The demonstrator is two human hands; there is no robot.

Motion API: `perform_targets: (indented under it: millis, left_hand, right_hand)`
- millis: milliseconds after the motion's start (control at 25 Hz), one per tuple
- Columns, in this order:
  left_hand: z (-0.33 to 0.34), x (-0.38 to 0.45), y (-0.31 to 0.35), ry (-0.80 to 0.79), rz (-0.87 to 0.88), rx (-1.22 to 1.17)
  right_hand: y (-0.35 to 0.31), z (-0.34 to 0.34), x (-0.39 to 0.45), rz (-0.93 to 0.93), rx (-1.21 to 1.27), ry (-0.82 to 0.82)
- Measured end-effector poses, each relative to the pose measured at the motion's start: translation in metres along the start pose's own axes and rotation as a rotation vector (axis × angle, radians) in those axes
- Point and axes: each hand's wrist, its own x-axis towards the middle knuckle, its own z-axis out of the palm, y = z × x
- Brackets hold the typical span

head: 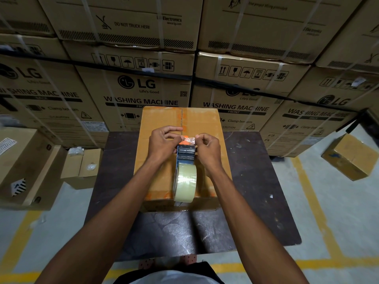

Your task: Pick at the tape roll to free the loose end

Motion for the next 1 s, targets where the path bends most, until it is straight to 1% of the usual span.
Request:
perform_targets:
  millis: [200,360,520,640,760,840,920,1000]
  left_hand:
    - [-0.001,-0.001,0.000,0.000,0.008,-0.008]
    - [-0.001,-0.002,0.000,0.000,0.006,-0.009]
    - [-0.002,-0.001,0.000,0.003,-0.003,-0.022]
    - [-0.003,-0.001,-0.002,0.009,-0.021,-0.053]
    - [-0.004,0.001,-0.005,0.020,-0.030,-0.061]
    - [-0.004,0.001,-0.007,0.029,-0.037,-0.058]
    - [-0.005,0.002,-0.007,0.024,-0.037,-0.063]
    - [-0.006,0.002,-0.007,0.018,-0.036,-0.070]
  right_hand:
    - [-0.001,-0.002,0.000,-0.028,-0.045,-0.019]
    - [0.000,-0.001,-0.001,0.031,-0.029,-0.052]
    - [0.000,-0.006,-0.006,0.035,-0.014,-0.018]
    - [0.004,-0.014,-0.020,0.101,0.038,-0.017]
    - [0.006,-0.027,-0.041,0.135,0.067,-0.098]
    - [-0.001,-0.034,-0.056,0.178,0.081,-0.181]
    - [-0.005,-0.036,-0.067,0.262,0.092,-0.291]
    - [-0.005,-0.035,-0.073,0.372,0.156,-0.380]
